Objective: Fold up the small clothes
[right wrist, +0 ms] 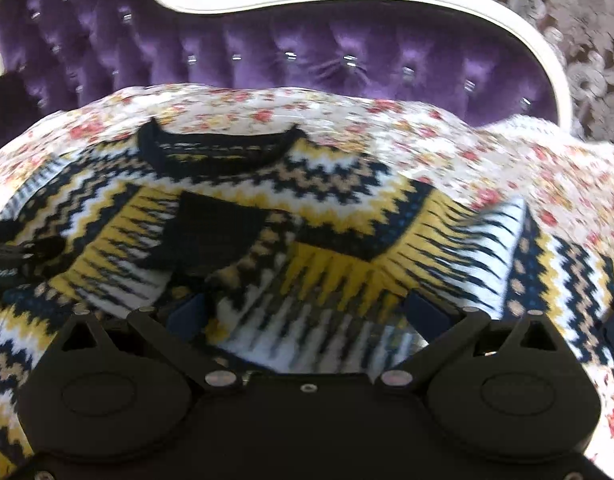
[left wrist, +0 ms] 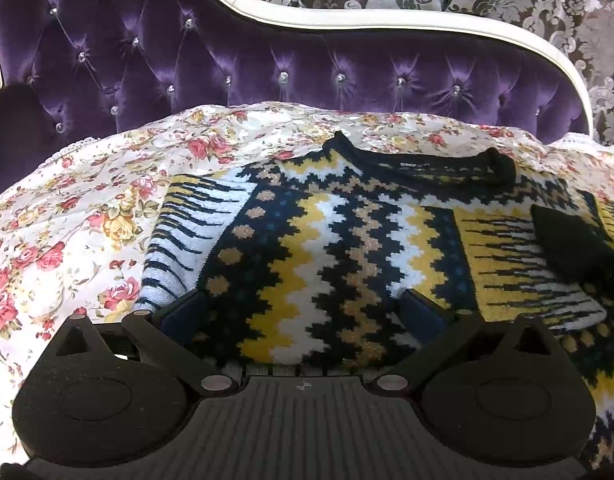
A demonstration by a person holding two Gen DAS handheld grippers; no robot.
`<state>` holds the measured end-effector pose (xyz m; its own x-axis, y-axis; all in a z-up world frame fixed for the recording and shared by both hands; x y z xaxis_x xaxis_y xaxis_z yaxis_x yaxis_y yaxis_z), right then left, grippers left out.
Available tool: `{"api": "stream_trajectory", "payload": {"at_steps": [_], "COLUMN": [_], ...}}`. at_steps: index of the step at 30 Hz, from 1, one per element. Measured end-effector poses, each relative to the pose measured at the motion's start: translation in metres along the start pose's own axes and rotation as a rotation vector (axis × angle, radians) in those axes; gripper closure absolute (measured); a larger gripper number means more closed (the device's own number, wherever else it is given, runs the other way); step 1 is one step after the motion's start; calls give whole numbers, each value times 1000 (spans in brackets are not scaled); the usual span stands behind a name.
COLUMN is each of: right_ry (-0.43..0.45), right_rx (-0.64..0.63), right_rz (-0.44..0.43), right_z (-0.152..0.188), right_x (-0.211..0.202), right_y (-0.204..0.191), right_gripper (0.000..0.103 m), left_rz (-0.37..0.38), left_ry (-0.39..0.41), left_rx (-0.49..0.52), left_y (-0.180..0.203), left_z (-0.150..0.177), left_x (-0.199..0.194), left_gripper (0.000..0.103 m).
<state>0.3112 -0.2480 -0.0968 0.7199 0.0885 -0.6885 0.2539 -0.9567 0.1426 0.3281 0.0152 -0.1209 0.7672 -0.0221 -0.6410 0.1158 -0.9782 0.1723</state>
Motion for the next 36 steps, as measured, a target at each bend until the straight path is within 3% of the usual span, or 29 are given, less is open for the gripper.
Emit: {"api": "stream_trajectory", "payload": {"at_steps": [9, 16, 20, 30, 31, 34, 36], "right_ry": [-8, 75, 80, -53, -70, -113, -129], "right_rx": [141, 282, 345, 337, 339, 335, 335], "right_rz": [86, 93, 130, 383, 402, 401, 376], "right_z": [8, 12, 20, 59, 62, 69, 70], "right_x": [-6, -29, -39, -63, -64, -60, -54], "right_y": [41, 75, 105, 166, 169, 173, 172], "right_gripper": [1, 1, 1, 1, 2, 25, 28], "left_rz": [-2, -3, -4, -6, -6, -7, -7], "left_ry": [0, 0, 0, 0, -1, 0, -1], "left_rx": [0, 1, 2, 2, 2, 3, 3], "left_y": [0, 0, 0, 0, 0, 0, 0], "left_z": [0, 0, 0, 0, 0, 0, 0], "left_x": [0, 1, 1, 1, 1, 1, 1], "left_gripper": [0, 0, 0, 0, 0, 0, 0]}}
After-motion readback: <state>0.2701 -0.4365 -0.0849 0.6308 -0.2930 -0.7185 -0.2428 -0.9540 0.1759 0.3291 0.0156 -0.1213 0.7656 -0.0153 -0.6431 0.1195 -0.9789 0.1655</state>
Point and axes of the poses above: each gripper's, at about its wrist camera, not at the fingertips, and x roughly the way its jaws point, y to its right, z to its underside, the point moved 2 cm from there along x, roughly the way its jaws point, and after that the axes turned 15 degrees about -x, right-handed, at the moved point
